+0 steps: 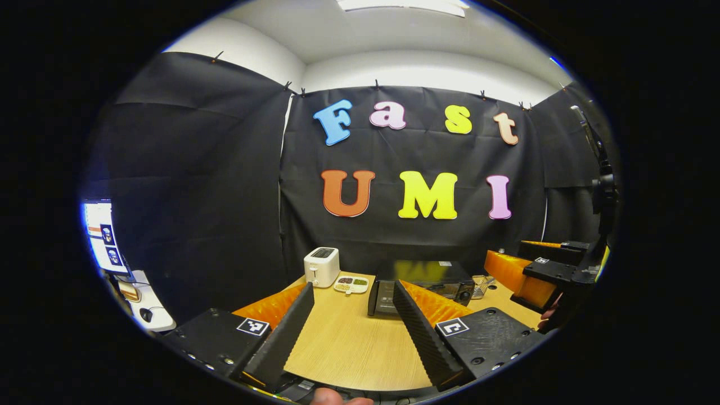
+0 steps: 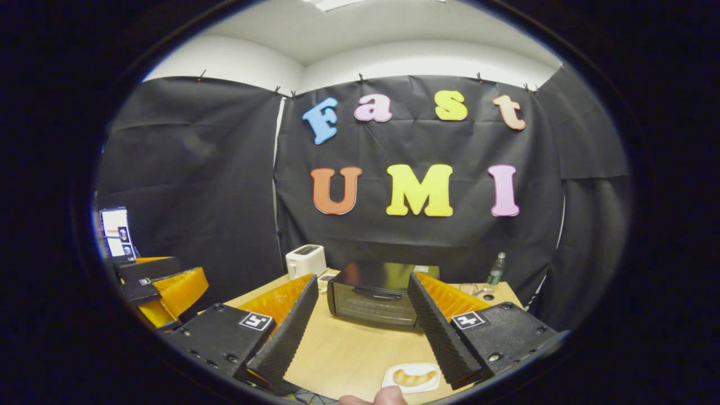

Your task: Open the electric oven with the left hand, put the food in, and close the electric oven.

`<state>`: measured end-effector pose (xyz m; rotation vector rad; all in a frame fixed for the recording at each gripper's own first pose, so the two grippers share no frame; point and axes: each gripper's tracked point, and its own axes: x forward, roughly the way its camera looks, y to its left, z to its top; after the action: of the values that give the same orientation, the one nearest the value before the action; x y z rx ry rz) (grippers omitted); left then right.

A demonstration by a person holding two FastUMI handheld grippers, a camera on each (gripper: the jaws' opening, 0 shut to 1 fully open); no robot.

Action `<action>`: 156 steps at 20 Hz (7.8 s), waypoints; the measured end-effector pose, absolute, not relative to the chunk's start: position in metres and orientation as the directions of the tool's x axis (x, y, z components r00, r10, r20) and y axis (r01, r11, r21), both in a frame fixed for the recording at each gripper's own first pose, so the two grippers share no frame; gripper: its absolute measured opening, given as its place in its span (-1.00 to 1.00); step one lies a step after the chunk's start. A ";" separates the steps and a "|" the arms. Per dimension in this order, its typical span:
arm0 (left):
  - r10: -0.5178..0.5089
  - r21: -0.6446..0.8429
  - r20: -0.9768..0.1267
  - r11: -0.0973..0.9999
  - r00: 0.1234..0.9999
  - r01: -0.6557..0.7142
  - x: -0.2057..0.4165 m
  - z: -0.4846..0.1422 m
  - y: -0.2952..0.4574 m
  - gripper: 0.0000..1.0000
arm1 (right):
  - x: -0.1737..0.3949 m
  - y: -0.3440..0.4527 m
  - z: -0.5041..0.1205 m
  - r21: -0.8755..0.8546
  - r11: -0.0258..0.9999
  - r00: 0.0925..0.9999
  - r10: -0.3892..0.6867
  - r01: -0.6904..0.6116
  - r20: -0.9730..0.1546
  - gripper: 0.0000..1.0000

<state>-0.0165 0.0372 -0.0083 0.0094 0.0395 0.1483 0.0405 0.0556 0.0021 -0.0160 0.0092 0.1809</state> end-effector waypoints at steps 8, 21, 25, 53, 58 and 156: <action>0.183 0.015 -0.062 0.983 0.981 -0.183 -0.008 -0.014 0.028 0.84 | 0.054 0.046 0.000 -0.003 0.979 0.979 0.205 -0.205 -0.014 0.96; 0.071 0.047 -0.117 0.997 0.991 -0.066 0.083 -0.030 -0.050 0.84 | 0.103 -0.093 -0.013 0.077 0.997 1.000 0.002 0.000 -0.026 0.97; 0.040 0.025 -0.158 0.999 0.987 -0.036 0.114 -0.048 -0.076 0.85 | 0.113 -0.135 -0.020 0.101 0.992 0.997 -0.067 0.070 -0.029 0.96; -0.055 0.065 -0.426 0.994 0.903 0.091 0.329 -0.197 -0.108 0.96 | 0.100 -0.227 -0.092 0.059 0.956 0.948 -0.274 0.287 -0.164 0.94; -0.048 0.057 -0.466 0.995 0.884 0.084 0.321 -0.201 -0.105 0.96 | 0.102 -0.216 -0.094 0.058 0.964 0.955 -0.248 0.260 -0.163 0.94; -0.071 -0.150 -0.327 0.988 0.942 0.022 0.122 -0.128 0.015 0.89 | 0.077 -0.035 -0.276 0.332 0.907 0.748 0.029 0.258 -0.663 -0.72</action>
<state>0.1216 0.0150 -0.1283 -0.1457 0.3385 -0.0476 0.0768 -0.0354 -0.2763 0.4241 0.7193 -0.1293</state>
